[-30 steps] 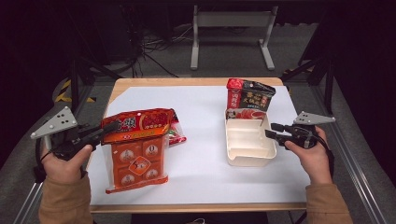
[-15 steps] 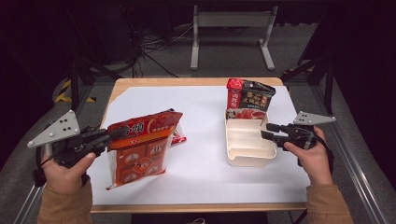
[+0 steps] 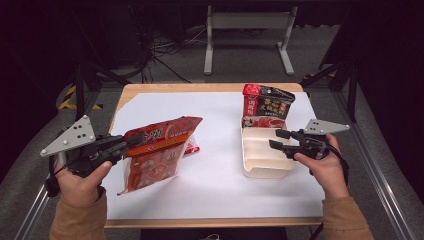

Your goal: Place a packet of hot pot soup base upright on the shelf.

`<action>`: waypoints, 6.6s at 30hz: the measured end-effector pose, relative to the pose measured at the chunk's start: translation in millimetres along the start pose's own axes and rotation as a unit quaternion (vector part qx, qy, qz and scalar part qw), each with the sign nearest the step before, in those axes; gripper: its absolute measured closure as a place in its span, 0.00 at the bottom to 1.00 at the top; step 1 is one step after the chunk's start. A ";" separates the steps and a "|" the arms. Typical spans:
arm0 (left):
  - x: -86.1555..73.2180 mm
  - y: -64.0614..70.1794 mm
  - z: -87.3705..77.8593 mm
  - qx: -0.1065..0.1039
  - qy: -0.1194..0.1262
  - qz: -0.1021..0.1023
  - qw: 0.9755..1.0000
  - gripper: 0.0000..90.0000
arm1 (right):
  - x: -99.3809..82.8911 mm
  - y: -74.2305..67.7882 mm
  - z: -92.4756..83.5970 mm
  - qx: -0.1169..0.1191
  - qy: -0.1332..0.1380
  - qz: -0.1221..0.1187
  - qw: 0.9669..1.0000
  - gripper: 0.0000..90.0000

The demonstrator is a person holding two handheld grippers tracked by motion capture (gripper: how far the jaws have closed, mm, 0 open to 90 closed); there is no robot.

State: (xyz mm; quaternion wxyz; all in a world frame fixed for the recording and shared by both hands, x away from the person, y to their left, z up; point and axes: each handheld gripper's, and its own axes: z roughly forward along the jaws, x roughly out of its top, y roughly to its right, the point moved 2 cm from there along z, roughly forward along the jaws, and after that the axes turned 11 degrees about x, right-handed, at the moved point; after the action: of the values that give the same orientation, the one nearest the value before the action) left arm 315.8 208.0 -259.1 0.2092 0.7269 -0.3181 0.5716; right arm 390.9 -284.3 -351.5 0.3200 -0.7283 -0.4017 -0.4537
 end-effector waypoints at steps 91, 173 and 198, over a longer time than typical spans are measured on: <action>8.1 26.1 62.1 -0.087 0.088 -0.041 0.991 0.84 | 118.4 -93.6 59.7 0.204 0.011 -0.094 0.974 1.00; -63.7 -55.2 94.9 0.057 -0.044 -0.065 0.995 0.17 | 115.3 5.3 -44.2 -0.020 0.080 -0.028 0.996 1.00; -71.8 -56.2 101.1 0.065 -0.052 -0.073 0.994 0.12 | 82.6 18.4 -32.4 -0.047 0.073 -0.008 0.996 1.00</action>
State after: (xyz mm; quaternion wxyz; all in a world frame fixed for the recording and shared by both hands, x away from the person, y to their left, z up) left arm 415.4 196.5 -351.2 0.1852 0.7891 -0.2369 0.5356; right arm 415.9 -295.5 -265.2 0.3101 -0.7046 -0.3610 -0.5263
